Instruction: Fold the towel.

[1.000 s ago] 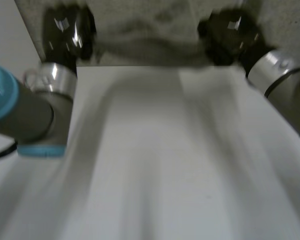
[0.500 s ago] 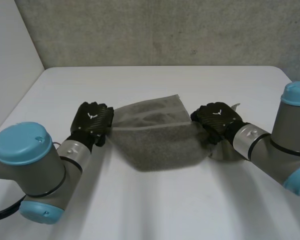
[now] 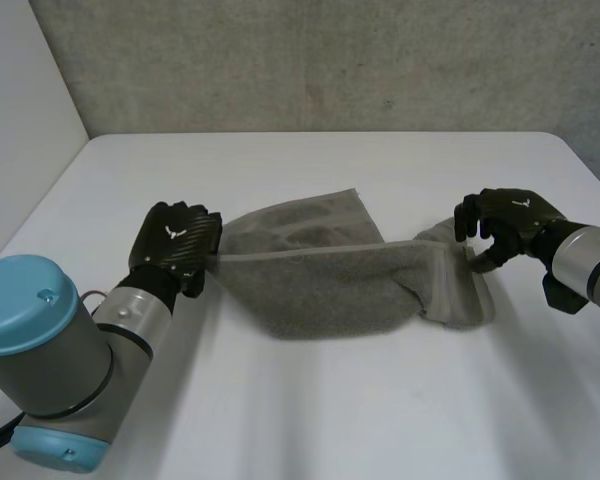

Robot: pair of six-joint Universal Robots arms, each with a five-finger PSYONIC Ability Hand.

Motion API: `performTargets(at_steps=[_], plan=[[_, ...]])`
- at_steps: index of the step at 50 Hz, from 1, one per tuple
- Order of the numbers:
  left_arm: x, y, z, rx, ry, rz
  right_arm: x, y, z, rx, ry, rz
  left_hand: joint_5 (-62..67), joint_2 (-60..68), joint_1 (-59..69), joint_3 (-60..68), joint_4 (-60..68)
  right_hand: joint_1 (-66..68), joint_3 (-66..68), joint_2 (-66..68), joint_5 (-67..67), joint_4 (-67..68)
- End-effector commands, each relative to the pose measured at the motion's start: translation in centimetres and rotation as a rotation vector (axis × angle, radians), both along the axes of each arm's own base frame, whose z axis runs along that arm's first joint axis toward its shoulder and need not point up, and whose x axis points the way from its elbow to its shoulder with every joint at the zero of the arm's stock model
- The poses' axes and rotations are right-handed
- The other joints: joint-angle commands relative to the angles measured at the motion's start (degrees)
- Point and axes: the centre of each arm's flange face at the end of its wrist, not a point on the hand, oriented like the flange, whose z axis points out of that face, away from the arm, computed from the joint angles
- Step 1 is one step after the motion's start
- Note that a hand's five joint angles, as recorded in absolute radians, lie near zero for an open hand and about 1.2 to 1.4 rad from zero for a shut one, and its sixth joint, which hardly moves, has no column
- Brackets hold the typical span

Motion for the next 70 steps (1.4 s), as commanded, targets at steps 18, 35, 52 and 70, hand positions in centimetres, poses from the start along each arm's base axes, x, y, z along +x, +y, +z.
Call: performTargets(at_steps=[18, 35, 52, 70], plan=[[0.1, 0.3, -0.2, 0.007, -0.004, -0.001, 0.7, -3.0, -1.9, 0.07, -0.029, 0.04, 10.81, 10.27, 13.05, 10.29, 10.19, -21.13, -21.09, -21.44, -21.24, -21.03], [0.2, 0.1, -0.4, 0.011, -0.005, 0.003, 2.2, -2.6, -3.9, 0.151, -0.019, 0.086, 10.81, 10.27, 13.05, 10.29, 10.19, -14.84, -14.8, -15.15, -14.96, -14.74], [0.2, -0.2, -0.5, 0.008, -0.004, 0.008, 2.6, -1.6, -3.6, 0.16, -0.02, 0.099, 10.81, 10.27, 13.05, 10.29, 10.19, 27.46, 27.5, 27.15, 27.34, 27.56], [-1.4, -1.6, -3.0, 0.023, -0.004, -0.117, -3.2, 2.8, 2.3, -0.082, -0.032, -0.05, -23.46, -24.01, -21.23, -23.98, -24.09, 27.46, 27.5, 27.15, 27.34, 27.56]])
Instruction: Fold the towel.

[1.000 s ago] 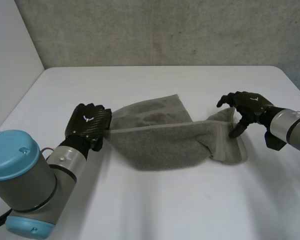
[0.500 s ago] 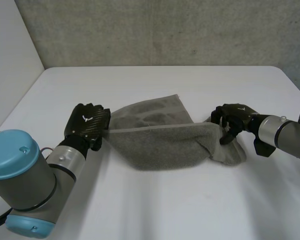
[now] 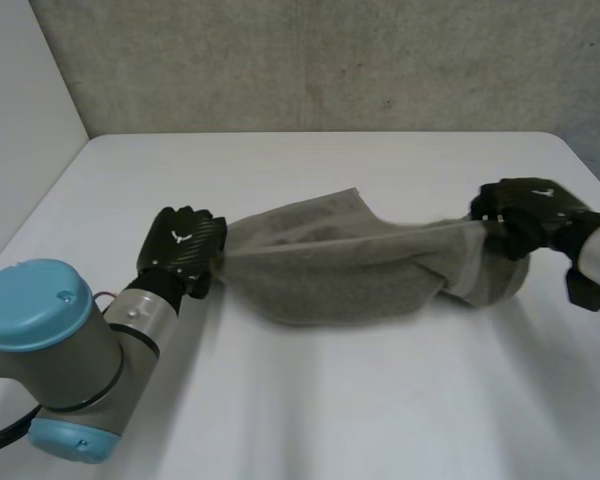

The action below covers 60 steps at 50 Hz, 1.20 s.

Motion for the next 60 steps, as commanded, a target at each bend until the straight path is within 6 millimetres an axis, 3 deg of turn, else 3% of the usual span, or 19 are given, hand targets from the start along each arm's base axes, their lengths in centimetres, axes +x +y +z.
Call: performTargets(at_steps=[1, 11, 20, 28, 36, 42, 46, 57, 59, 60], plan=[[-1.0, -0.4, -1.2, 0.019, -0.001, -0.101, -1.5, 1.5, -0.2, -0.051, -0.01, -0.034, -7.07, -7.08, -7.26, -7.13, -7.08, 4.7, 3.33, 5.03, 4.19, 3.58], [-2.0, -1.0, -2.8, 0.051, -0.003, -0.17, -1.3, 2.4, -1.2, -0.004, -0.03, 0.0, -8.92, -8.93, -9.11, -8.98, -8.93, 4.7, 3.33, 5.03, 4.19, 3.58], [-2.1, -1.7, -3.6, 0.061, -0.007, -0.166, -2.1, 2.1, -1.2, -0.003, -0.035, -0.029, -9.09, -9.1, -9.28, -9.15, -9.1, 4.7, 3.33, 5.03, 4.19, 3.58], [-1.6, -3.2, -4.5, 0.075, -0.017, -0.129, -2.8, 1.7, -1.0, -0.013, -0.034, -0.054, -8.58, -8.59, -8.77, -8.64, -8.59, 4.7, 3.33, 5.03, 4.19, 3.58], [0.3, -5.1, -4.6, 0.078, -0.017, -0.067, -2.9, 1.6, -0.9, -0.016, -0.033, -0.058, -8.08, -8.09, -8.27, -8.14, -8.09, 4.7, 3.33, 5.03, 4.19, 3.58], [0.5, -5.6, -5.6, 0.102, -0.022, -0.06, -2.9, 1.6, -1.0, -0.013, -0.034, -0.057, -2.69, -2.71, -2.88, -2.76, -2.71, 4.7, 3.33, 5.03, 4.19, 3.58], [0.1, -5.5, -6.3, 0.138, -0.031, -0.072, -2.9, 1.7, -0.9, -0.015, -0.035, -0.057, 8.38, 8.37, 8.19, 8.32, 8.37, 4.7, 3.33, 5.03, 4.19, 3.58], [-0.4, -5.1, -6.5, 0.183, -0.045, -0.088, -2.8, 1.9, 0.1, -0.05, -0.031, -0.056, 9.92, 9.91, 9.73, 9.85, 9.91, 4.7, 3.33, 5.03, 4.19, 3.58], [-0.3, -5.1, -6.6, 0.186, -0.046, -0.086, -2.8, 1.9, 0.2, -0.053, -0.031, -0.056, 13.62, 13.61, 13.43, 13.56, 13.61, 4.7, 3.33, 5.03, 4.19, 3.58], [-0.3, -5.1, -6.6, 0.191, -0.047, -0.086, -2.8, 1.9, 0.3, -0.056, -0.031, -0.056, 22.78, 22.77, 22.59, 22.72, 22.77, 4.7, 3.33, 5.03, 4.19, 3.58]])
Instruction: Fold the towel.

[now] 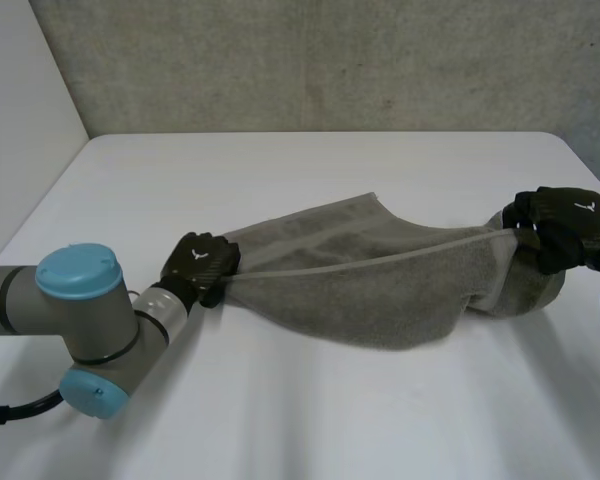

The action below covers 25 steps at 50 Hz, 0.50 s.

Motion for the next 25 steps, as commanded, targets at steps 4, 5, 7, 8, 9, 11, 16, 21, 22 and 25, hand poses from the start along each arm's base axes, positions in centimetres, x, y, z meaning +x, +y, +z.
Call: performTargets(at_steps=[4, 5, 7, 8, 9, 11, 16, 21, 22, 25], plan=[[0.1, 0.0, 0.0, 0.013, -0.006, 0.005, 0.0, -0.1, 0.9, -0.031, 0.004, 0.0, 24.88, 24.8, 24.92, 24.84, 24.79, 4.77, 3.33, 4.88, 4.16, 3.58], [0.1, -0.2, 0.3, 0.003, -0.003, 0.008, 0.0, -0.1, 0.9, -0.031, 0.004, 0.0, 24.88, 24.8, 24.92, 24.84, 24.79, 4.77, 3.33, 4.88, 4.16, 3.58], [0.1, -0.4, 0.9, -0.014, 0.002, 0.012, 0.0, -0.2, 1.5, -0.054, 0.008, -0.001, 24.88, 24.8, 24.92, 24.84, 24.79, 4.77, 3.33, 4.88, 4.16, 3.58], [0.0, -0.7, 2.6, -0.056, 0.019, 0.014, 0.1, -0.4, 2.6, -0.093, 0.012, 0.0, 24.88, 24.8, 24.92, 24.84, 24.79, 4.77, 3.33, 4.88, 4.16, 3.58], [0.1, -1.0, 5.3, -0.119, 0.042, 0.021, 0.1, -0.5, 4.1, -0.147, 0.019, -0.005, 24.88, 24.8, 24.92, 24.84, 24.79, 4.77, 3.33, 4.88, 4.16, 3.58], [0.3, -1.1, 8.3, -0.19, 0.069, 0.034, 0.1, -0.5, 5.8, -0.206, 0.024, -0.005, 24.88, 24.8, 24.92, 24.84, 24.79, 4.77, 3.33, 4.88, 4.16, 3.58], [0.9, 0.1, 18.1, -0.419, 0.19, 0.059, 0.3, 0.3, 12.2, -0.415, 0.022, -0.012, 24.88, 24.8, 24.92, 24.84, 24.79, 4.77, 3.33, 4.88, 4.16, 3.58], [2.0, 2.9, 26.8, -0.579, 0.369, 0.075, 0.2, 2.1, 18.1, -0.544, -0.023, -0.009, 24.88, 24.8, 24.92, 24.84, 24.79, 4.77, 3.33, 4.88, 4.16, 3.58], [2.4, 4.1, 28.9, -0.61, 0.411, 0.071, 0.3, 2.7, 19.4, -0.562, -0.023, -0.005, 24.88, 24.8, 24.92, 24.84, 24.79, 4.77, 3.33, 4.88, 4.16, 3.58], [3.2, 5.8, 31.4, -0.637, 0.437, 0.069, 0.4, 3.6, 21.4, -0.586, -0.014, -0.002, 24.88, 24.8, 24.92, 24.84, 24.79, 4.77, 3.33, 4.88, 4.16, 3.58]])
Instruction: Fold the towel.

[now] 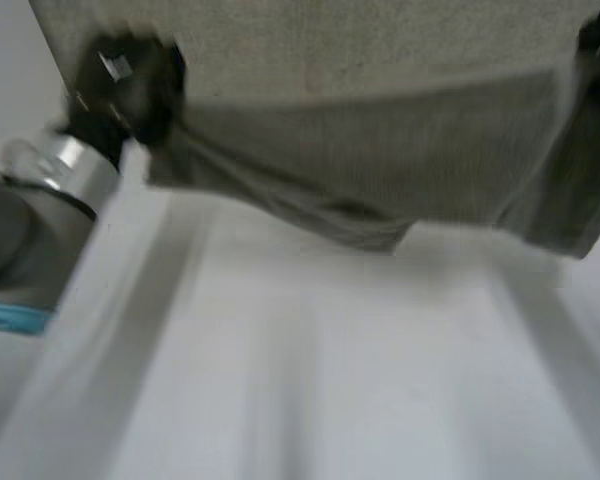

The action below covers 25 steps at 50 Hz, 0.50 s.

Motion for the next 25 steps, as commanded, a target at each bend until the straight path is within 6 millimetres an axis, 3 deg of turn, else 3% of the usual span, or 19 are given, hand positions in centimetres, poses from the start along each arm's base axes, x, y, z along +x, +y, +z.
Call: performTargets(at_steps=[1, 5, 10, 12, 13, 14, 15, 16, 17, 18, 20, 21, 22, 23, 25], plan=[[1.7, 4.2, 7.9, -0.127, 0.131, -0.019, 0.2, 2.4, 5.7, -0.095, -0.008, 0.012, 11.8, 10.33, 13.32, 10.38, 10.23, 4.77, 3.33, 4.58, 4.15, 3.58], [1.9, 4.9, 8.4, -0.09, 0.119, -0.018, 0.4, 3.2, 7.2, -0.083, 0.019, 0.012, 11.8, 10.33, 13.32, 10.38, 10.23, 4.77, 3.33, 4.58, 4.15, 3.58], [1.6, 4.0, 6.4, -0.006, 0.084, -0.011, 0.7, 1.9, 5.6, 0.01, 0.056, 0.03, 11.8, 10.33, 13.32, 10.38, 10.23, 4.77, 3.33, 4.58, 4.15, 3.58], [1.1, 2.6, 3.8, 0.081, 0.048, -0.005, 1.2, 0.7, 3.3, 0.098, 0.086, 0.055, 11.8, 10.33, 13.32, 10.38, 10.23, 4.77, 3.33, 4.58, 4.15, 3.58], [1.1, 2.6, 3.8, 0.082, 0.048, -0.005, 1.2, 0.7, 3.3, 0.099, 0.086, 0.056, 11.8, 10.33, 13.32, 10.38, 10.23, 4.77, 3.33, 4.58, 4.15, 3.58], [0.9, 1.9, 2.4, 0.125, 0.03, -0.003, 2.0, 0.1, 1.6, 0.159, 0.106, 0.085, 11.8, 10.33, 13.32, 10.38, 10.23, 4.77, 3.33, 4.58, 4.15, 3.58], [0.9, 1.9, 2.4, 0.126, 0.03, -0.003, 3.0, -0.3, -0.3, 0.225, 0.135, 0.117, 11.8, 10.33, 13.32, 10.38, 10.23, 4.77, 3.33, 4.58, 4.15, 3.58], [0.7, 1.1, 1.0, 0.166, 0.008, 0.004, 3.0, -0.3, -0.3, 0.226, 0.135, 0.117, 11.8, 10.33, 13.32, 10.38, 10.23, 4.77, 3.33, 4.58, 4.15, 3.58], [0.5, 0.1, -0.8, 0.211, -0.021, 0.011, 4.1, -0.5, -2.3, 0.287, 0.176, 0.154, 11.8, 10.33, 13.32, 10.38, 10.23, 4.77, 3.33, 4.58, 4.15, 3.58], [0.4, 0.1, -0.8, 0.211, -0.022, 0.011, 4.1, -0.6, -2.3, 0.288, 0.176, 0.154, 11.8, 10.33, 13.32, 10.38, 10.23, 4.77, 3.33, 4.58, 4.15, 3.58], [-0.1, -1.6, -4.0, 0.275, -0.092, 0.026, 5.2, -1.6, -6.0, 0.386, 0.27, 0.178, 11.8, 10.33, 13.32, 10.38, 10.23, 4.77, 3.33, 4.58, 4.15, 3.58], [-0.1, -1.6, -4.0, 0.275, -0.092, 0.026, 5.2, -1.6, -6.0, 0.386, 0.27, 0.178, 11.8, 10.33, 13.32, 10.38, 10.23, 4.77, 3.33, 4.58, 4.15, 3.58], [-0.4, -2.5, -5.5, 0.3, -0.134, 0.036, 5.5, -2.2, -7.5, 0.415, 0.312, 0.172, 11.8, 10.33, 13.32, 10.38, 10.23, 4.77, 3.33, 4.58, 4.15, 3.58], [-0.4, -2.5, -5.5, 0.3, -0.135, 0.036, 5.6, -2.9, -8.7, 0.434, 0.346, 0.158, 11.8, 10.33, 13.32, 10.38, 10.23, 4.77, 3.33, 4.58, 4.15, 3.58], [-1.3, -3.8, -7.5, 0.32, -0.211, 0.041, 6.0, -3.6, -9.5, 0.441, 0.366, 0.145, 11.8, 10.33, 13.32, 10.38, 10.23, 4.77, 3.33, 4.58, 4.15, 3.58]])
